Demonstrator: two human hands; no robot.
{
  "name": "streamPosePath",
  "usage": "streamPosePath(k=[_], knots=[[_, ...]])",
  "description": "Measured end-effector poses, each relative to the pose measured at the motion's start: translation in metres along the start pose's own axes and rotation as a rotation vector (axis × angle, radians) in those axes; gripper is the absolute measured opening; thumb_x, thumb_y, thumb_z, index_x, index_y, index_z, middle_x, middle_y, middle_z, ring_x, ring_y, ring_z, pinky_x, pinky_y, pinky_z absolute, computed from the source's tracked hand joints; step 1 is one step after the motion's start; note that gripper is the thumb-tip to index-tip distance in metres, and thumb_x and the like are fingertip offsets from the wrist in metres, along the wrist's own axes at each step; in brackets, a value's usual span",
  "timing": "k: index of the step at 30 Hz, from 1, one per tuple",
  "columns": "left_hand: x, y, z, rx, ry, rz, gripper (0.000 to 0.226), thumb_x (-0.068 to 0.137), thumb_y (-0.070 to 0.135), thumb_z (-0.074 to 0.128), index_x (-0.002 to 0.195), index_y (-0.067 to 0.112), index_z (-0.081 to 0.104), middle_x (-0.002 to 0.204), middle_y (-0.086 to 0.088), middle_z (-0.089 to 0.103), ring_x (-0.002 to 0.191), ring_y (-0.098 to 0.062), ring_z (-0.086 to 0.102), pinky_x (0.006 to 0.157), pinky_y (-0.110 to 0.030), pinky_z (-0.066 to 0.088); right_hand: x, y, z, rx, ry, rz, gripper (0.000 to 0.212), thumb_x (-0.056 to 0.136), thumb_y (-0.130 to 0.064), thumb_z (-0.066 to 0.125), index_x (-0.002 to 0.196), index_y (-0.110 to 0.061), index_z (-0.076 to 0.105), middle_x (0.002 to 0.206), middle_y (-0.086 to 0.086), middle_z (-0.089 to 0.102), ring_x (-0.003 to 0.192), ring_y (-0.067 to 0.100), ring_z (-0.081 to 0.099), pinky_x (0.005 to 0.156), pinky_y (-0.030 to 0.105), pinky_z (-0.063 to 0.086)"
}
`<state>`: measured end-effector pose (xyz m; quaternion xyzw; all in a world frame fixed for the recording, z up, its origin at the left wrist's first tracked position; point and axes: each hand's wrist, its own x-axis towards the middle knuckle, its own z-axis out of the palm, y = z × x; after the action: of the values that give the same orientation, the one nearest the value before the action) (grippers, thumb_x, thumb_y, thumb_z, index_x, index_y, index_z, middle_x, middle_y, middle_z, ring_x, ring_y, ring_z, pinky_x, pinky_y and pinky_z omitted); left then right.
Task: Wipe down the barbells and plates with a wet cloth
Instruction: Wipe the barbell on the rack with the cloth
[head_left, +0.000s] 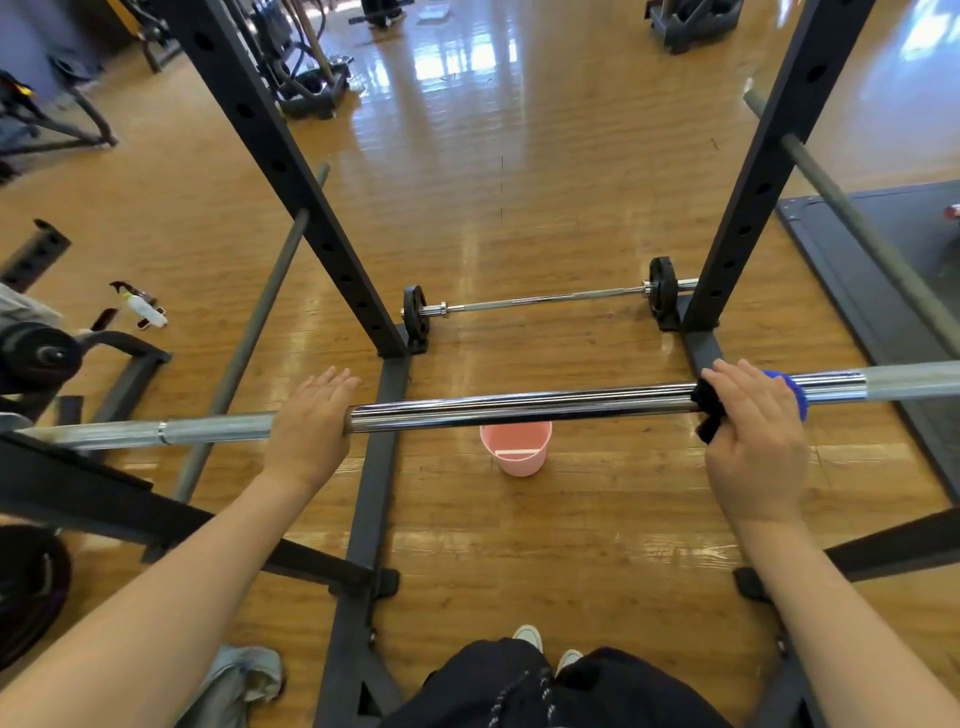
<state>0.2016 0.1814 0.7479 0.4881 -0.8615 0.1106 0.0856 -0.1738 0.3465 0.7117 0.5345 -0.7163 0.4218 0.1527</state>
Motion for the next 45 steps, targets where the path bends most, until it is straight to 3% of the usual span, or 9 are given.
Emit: streamPosePath(k=[9,13,18,24,28,32,38,42,45], knots=[[-0.001,0.001,0.001,-0.008,0.004,-0.014,0.054,0.056,-0.021,0.074,0.107,-0.006,0.065,0.107,-0.023,0.067,0.107,-0.041,0.062,0.096,-0.051,0.041,0.004,0.008,-0.012,0.01,-0.113,-0.003,0.041,0.09,-0.011,0.035,0.114,0.004,0.064,0.118,0.019,0.064,0.116,0.037,0.055,0.105,0.045,0.036],[-0.001,0.001,0.002,-0.014,-0.004,-0.019,0.055,0.056,-0.021,0.073,0.108,-0.006,0.064,0.109,-0.024,0.066,0.108,-0.04,0.061,0.096,-0.05,0.042,0.01,0.0,-0.009,0.003,-0.066,0.083,0.04,0.088,-0.007,0.035,0.111,0.004,0.066,0.113,0.019,0.066,0.112,0.037,0.057,0.104,0.051,0.036],[-0.001,0.0,0.003,-0.022,0.01,-0.003,0.053,0.057,-0.021,0.072,0.108,-0.007,0.065,0.11,-0.024,0.066,0.109,-0.04,0.061,0.096,-0.05,0.043,0.004,0.003,-0.012,0.018,-0.195,-0.02,0.034,0.089,-0.003,0.043,0.116,0.002,0.063,0.121,0.017,0.062,0.118,0.035,0.054,0.108,0.045,0.033],[-0.001,0.001,0.003,-0.017,0.032,-0.001,0.053,0.056,-0.021,0.073,0.106,-0.007,0.065,0.109,-0.025,0.066,0.107,-0.041,0.061,0.096,-0.051,0.042,0.014,0.0,-0.017,0.039,-0.141,0.159,0.042,0.091,-0.015,0.034,0.117,0.002,0.062,0.118,0.017,0.063,0.118,0.033,0.053,0.105,0.049,0.037],[-0.002,-0.001,0.003,-0.028,0.04,0.007,0.052,0.057,-0.02,0.073,0.106,-0.006,0.065,0.107,-0.023,0.067,0.106,-0.04,0.062,0.095,-0.05,0.043,0.004,0.0,-0.02,0.038,-0.213,0.069,0.035,0.088,0.002,0.044,0.119,0.003,0.062,0.125,0.017,0.06,0.123,0.034,0.05,0.105,0.042,0.034],[-0.001,-0.004,0.002,-0.037,0.089,0.078,0.048,0.059,-0.018,0.074,0.105,-0.006,0.066,0.104,-0.023,0.068,0.1,-0.039,0.065,0.09,-0.051,0.047,0.015,0.007,-0.022,0.006,-0.131,0.151,0.034,0.089,0.001,0.042,0.116,0.004,0.063,0.119,0.019,0.063,0.117,0.036,0.054,0.103,0.043,0.037],[-0.002,-0.001,0.003,-0.037,0.125,0.047,0.043,0.061,-0.007,0.08,0.102,-0.006,0.066,0.101,-0.024,0.068,0.098,-0.04,0.066,0.089,-0.053,0.048,0.01,0.0,-0.021,0.014,-0.207,0.09,0.033,0.088,0.011,0.05,0.118,0.002,0.062,0.121,0.019,0.062,0.121,0.035,0.052,0.104,0.038,0.033],[-0.001,0.002,0.002,-0.037,0.128,0.015,0.041,0.062,-0.002,0.079,0.101,-0.004,0.068,0.098,-0.021,0.07,0.094,-0.037,0.067,0.091,-0.056,0.046,0.014,-0.002,-0.019,0.012,-0.144,0.168,0.04,0.09,-0.012,0.036,0.116,0.003,0.062,0.117,0.019,0.064,0.118,0.035,0.054,0.103,0.038,0.034],[0.0,0.002,0.004,-0.016,0.114,-0.016,0.036,0.064,-0.009,0.073,0.1,-0.005,0.068,0.097,-0.022,0.07,0.095,-0.038,0.067,0.094,-0.057,0.043,0.012,-0.005,-0.018,0.017,-0.136,0.173,0.041,0.088,-0.009,0.036,0.116,0.003,0.062,0.118,0.019,0.064,0.119,0.034,0.053,0.103,0.038,0.035]])
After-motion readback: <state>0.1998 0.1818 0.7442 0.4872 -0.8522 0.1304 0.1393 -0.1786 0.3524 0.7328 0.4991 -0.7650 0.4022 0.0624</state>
